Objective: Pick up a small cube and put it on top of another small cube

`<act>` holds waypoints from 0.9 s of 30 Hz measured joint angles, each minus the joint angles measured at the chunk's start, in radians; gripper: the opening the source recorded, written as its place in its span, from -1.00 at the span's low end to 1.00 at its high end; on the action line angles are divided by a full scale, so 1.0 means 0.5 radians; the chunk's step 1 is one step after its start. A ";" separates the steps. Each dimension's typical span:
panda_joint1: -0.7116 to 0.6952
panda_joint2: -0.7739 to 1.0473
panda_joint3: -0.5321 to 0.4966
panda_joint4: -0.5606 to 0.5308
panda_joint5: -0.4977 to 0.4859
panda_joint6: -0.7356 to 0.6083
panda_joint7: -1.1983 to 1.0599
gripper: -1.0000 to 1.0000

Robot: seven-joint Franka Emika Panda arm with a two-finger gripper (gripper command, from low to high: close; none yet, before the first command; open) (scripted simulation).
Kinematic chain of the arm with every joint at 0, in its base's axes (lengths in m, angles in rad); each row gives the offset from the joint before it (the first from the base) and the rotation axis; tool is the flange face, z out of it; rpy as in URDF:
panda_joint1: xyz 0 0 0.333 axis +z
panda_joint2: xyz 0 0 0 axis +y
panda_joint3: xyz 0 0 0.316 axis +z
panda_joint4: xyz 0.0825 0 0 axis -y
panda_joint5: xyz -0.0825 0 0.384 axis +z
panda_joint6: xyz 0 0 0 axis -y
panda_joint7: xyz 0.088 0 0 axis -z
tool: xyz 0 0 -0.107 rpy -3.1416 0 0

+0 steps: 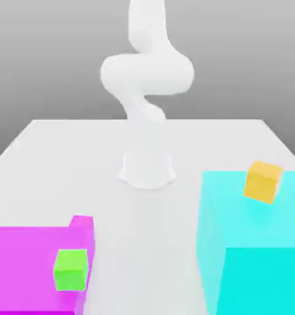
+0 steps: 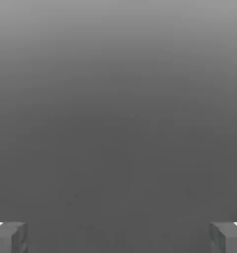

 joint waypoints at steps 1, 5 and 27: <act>-0.027 0.066 -0.011 -0.060 -0.034 0.052 -0.014 0.00; -0.136 0.323 -0.079 -0.291 -0.153 0.255 -0.076 0.00; -0.574 1.710 -0.303 -1.118 0.376 1.383 -1.031 0.00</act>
